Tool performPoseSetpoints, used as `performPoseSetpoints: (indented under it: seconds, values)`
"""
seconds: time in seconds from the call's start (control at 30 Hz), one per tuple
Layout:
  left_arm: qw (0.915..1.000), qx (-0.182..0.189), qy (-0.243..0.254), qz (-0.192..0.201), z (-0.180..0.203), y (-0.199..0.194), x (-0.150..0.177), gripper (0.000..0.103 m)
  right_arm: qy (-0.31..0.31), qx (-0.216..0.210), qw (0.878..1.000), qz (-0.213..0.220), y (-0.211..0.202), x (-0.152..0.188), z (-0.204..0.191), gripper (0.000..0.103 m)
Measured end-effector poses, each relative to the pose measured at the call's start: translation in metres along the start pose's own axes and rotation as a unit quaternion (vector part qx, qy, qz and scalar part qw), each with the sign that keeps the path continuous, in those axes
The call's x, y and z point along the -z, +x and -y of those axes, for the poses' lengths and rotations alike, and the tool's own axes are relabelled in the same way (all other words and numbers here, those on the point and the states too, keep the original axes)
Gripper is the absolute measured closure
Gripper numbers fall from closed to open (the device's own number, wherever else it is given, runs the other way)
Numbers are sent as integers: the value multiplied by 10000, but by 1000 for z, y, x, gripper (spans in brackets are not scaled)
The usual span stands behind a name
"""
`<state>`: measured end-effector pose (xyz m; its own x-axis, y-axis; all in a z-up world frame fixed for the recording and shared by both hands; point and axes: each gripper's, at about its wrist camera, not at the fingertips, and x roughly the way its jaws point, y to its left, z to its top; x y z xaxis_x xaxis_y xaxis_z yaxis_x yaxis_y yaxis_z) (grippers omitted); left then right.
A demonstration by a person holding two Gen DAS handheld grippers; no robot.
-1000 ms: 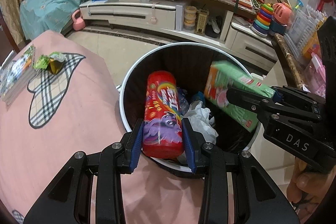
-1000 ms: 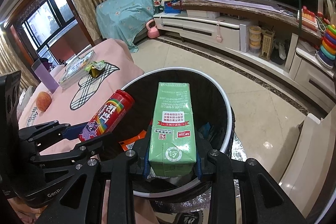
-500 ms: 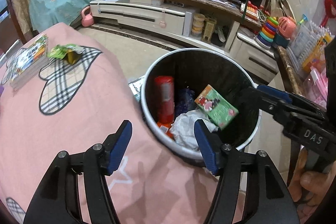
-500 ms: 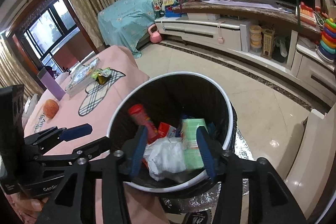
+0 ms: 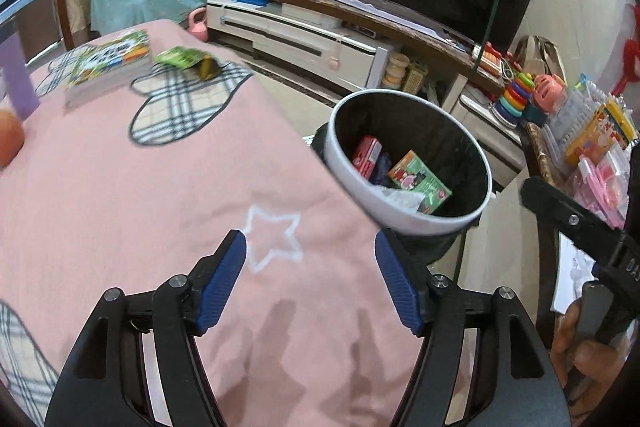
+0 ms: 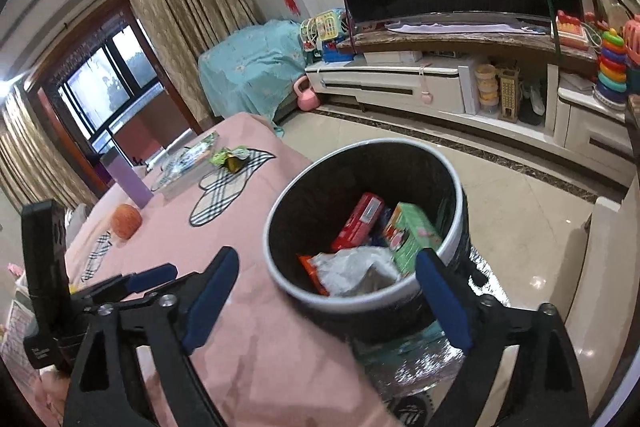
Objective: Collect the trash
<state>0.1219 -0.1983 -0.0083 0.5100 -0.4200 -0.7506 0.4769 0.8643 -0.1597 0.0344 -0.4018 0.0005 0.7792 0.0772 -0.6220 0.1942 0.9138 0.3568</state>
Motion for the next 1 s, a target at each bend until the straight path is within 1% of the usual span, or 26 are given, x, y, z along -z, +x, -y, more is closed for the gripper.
performPoseSetpoints:
  seconds: [0.2, 0.3, 0.4, 0.47, 0.53, 0.57, 0.63, 0.67, 0.73, 0.8, 0.87, 1.0]
  values:
    - [9996, -37, -208, 201, -14, -21, 30, 28, 374, -79, 9985, 382, -22, 29, -5, 3]
    - [9991, -1, -310, 280, -18, -34, 41, 26, 401, -57, 9981, 469, -31, 39, -9, 3]
    - [9982, 32, -315, 515, -18, -52, 47, 22, 346, 60, 9978, 568, -43, 43, -16, 3]
    - [9966, -23, -238, 786, -16, -68, 49, 7, 258, 159, 9969, 720, -55, 43, -24, 2]
    - [9930, -145, -239, 1150, -15, -86, 51, 1, 147, 207, 9954, 922, -69, 39, -33, 1]
    - [9901, -173, -255, 1369, -15, -95, 53, 0, 78, 238, 9932, 1135, -81, 37, -39, 1]
    - [9852, -283, -284, 1665, -14, -106, 57, 0, -35, 340, 9859, 1635, -100, 39, -48, 0]
    - [9838, -331, -287, 1739, -15, -108, 59, 0, -113, 427, 9807, 1905, -110, 43, -53, 0]
    - [9812, -447, -288, 1857, -15, -110, 64, 0, -301, 583, 9747, 2135, -116, 50, -60, 0]
    - [9782, -538, -268, 1989, -15, -111, 72, 0, -475, 788, 9721, 2160, -112, 57, -64, 0]
    - [9756, -697, -220, 2070, -15, -111, 80, 0, -600, 864, 9717, 2113, -105, 65, -64, 0]
    - [9704, -1044, -72, 2177, -11, -108, 93, 0, -584, 980, 9720, 2053, -95, 80, -60, 0]
